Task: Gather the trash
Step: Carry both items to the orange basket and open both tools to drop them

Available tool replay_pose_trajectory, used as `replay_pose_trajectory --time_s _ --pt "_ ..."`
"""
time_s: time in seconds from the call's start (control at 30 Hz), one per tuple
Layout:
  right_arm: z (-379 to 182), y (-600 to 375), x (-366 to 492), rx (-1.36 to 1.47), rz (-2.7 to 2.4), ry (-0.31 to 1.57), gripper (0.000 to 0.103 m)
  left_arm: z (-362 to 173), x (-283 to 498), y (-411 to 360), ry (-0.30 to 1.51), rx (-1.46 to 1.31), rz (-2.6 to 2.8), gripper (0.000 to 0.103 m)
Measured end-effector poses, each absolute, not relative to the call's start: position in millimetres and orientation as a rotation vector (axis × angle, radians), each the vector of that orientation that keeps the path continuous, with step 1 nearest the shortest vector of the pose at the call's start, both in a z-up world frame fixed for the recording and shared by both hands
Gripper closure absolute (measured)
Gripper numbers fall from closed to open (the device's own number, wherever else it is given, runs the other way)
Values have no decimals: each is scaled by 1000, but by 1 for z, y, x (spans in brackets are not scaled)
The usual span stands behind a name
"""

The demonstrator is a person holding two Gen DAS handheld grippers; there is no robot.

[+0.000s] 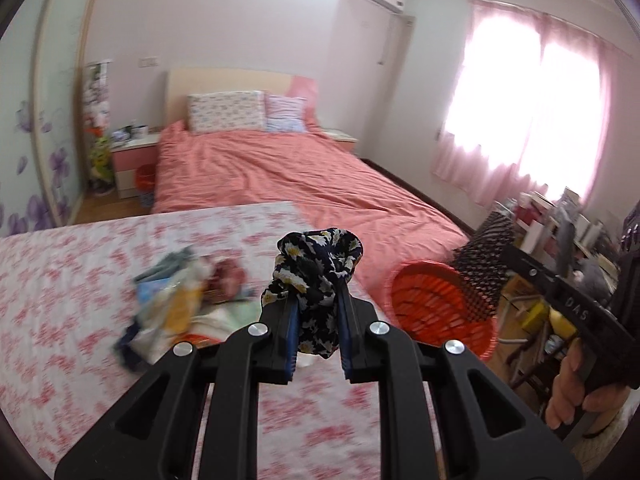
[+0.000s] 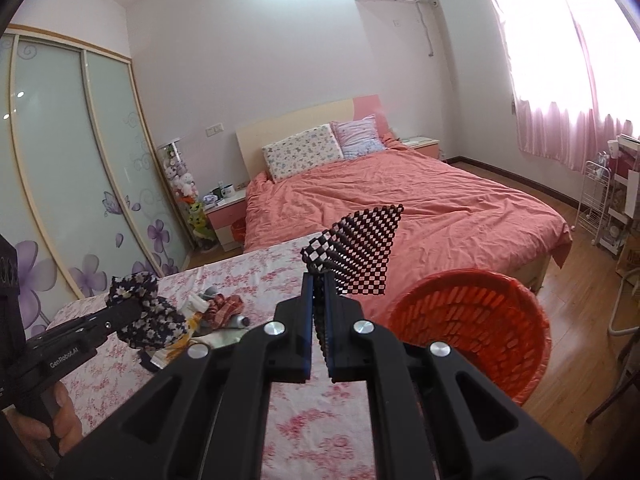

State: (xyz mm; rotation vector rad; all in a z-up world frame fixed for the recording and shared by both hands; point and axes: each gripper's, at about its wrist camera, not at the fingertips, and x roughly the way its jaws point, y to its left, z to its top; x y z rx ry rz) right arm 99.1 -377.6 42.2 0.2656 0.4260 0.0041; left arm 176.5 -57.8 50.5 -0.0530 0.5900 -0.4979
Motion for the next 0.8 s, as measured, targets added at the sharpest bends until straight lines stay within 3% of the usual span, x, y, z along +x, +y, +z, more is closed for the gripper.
replay_pose_trajectory --time_s 0.47,0.8 --pt "0 -474 109 353 -136 468 97 18 205 -193 687 23 -740 86" --pt "-33 -522 135 421 -174 498 97 -4 219 -247 773 59 -799 86"
